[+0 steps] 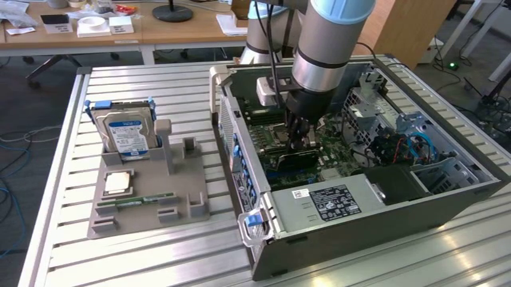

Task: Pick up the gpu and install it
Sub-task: 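Press down on the gpu until it lock into place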

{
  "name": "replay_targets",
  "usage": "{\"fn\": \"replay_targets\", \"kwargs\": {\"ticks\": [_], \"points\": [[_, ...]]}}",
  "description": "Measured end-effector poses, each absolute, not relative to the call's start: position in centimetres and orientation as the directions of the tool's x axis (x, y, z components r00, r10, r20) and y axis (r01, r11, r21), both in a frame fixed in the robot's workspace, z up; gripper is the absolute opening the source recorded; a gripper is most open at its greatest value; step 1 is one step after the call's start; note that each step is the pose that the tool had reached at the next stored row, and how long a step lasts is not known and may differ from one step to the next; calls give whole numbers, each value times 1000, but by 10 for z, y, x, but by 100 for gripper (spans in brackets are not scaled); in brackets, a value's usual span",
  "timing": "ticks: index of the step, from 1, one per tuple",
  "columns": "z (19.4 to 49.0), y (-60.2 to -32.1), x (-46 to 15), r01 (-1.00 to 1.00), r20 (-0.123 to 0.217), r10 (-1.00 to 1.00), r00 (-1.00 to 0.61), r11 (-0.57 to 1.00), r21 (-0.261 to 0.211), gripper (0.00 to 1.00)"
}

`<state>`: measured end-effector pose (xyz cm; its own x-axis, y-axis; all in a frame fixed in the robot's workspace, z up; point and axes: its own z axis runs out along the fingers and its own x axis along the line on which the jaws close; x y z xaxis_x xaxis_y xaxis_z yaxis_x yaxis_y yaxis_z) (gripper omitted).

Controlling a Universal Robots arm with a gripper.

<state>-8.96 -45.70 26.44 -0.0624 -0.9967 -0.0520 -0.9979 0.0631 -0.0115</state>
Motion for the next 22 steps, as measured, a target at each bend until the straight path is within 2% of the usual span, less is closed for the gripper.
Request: {"fn": "replay_targets", "kwargs": {"ticks": [22], "points": [[263, -457, -92, -998, -53, -997, -62, 63, -13, 11]]}}
